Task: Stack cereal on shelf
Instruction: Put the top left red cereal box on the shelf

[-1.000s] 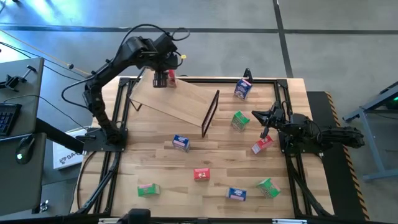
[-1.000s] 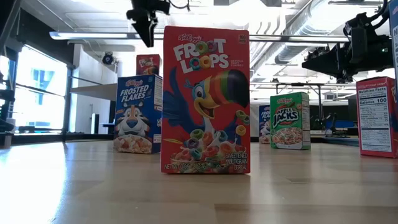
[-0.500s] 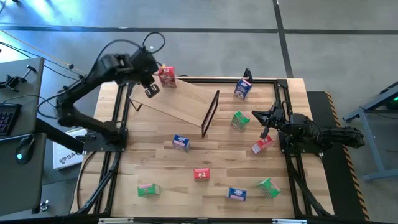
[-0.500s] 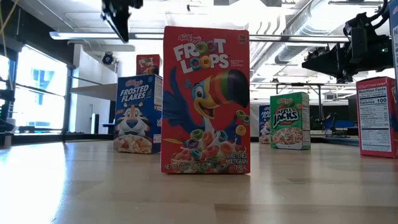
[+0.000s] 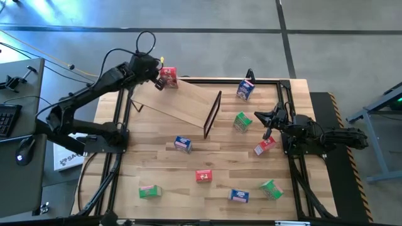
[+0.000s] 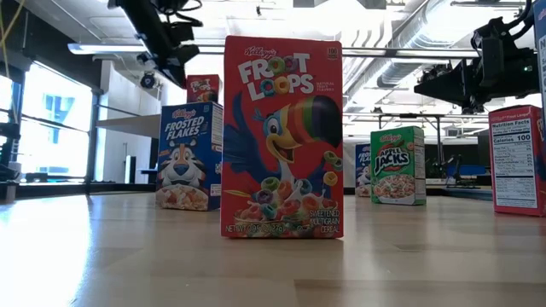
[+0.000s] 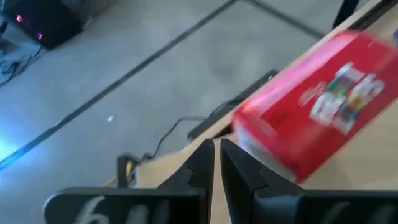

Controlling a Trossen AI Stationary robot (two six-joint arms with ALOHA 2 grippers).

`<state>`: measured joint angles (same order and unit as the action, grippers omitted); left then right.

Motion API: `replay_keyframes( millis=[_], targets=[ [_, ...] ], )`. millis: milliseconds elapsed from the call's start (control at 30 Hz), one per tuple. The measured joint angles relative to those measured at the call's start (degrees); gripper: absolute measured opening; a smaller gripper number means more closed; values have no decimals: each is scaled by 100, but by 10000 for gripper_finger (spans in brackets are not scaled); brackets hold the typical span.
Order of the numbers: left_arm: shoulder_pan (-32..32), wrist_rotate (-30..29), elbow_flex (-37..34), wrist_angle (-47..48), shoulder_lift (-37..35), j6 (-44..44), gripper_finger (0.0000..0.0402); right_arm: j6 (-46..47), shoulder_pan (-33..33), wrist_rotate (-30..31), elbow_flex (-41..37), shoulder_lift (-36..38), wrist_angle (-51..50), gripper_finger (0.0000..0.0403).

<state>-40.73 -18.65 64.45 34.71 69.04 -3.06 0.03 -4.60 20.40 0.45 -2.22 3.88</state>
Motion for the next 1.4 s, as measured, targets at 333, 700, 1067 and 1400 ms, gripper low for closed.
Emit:
replay_keyframes(
  millis=[333,700,1067,1400],
  targets=[
    [-289,365,-105,-469,11,-265,19,-2,0,0,2,-2,0,0],
    [-481,756,-104,-945,-291,-860,19,-2,0,0,2,-1,0,0],
    [864,1287,-1100,-804,-1243,142,19,0,0,0,1,0,0,0],
    [2434,-966,-1261,-2780,-50,514,19,-2,0,0,1,-1,0,0]
  ],
)
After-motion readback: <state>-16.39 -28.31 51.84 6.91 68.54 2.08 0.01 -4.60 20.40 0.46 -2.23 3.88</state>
